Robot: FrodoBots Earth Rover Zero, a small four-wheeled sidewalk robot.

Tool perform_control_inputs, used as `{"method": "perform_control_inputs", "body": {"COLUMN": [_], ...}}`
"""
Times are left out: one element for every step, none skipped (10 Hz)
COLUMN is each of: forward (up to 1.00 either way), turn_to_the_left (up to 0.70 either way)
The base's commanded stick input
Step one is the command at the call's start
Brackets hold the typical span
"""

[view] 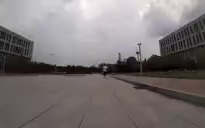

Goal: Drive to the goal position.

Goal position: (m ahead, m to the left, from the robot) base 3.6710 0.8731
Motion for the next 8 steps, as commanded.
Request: {"method": "perform_control_inputs", "body": {"forward": [0.7,0.7,0.7,0.7,0.7,0.7,0.7,0.7], "turn_to_the_left": [0.0,0.0,0.0,0.0,0.0,0.0,0.0,0.0]}}
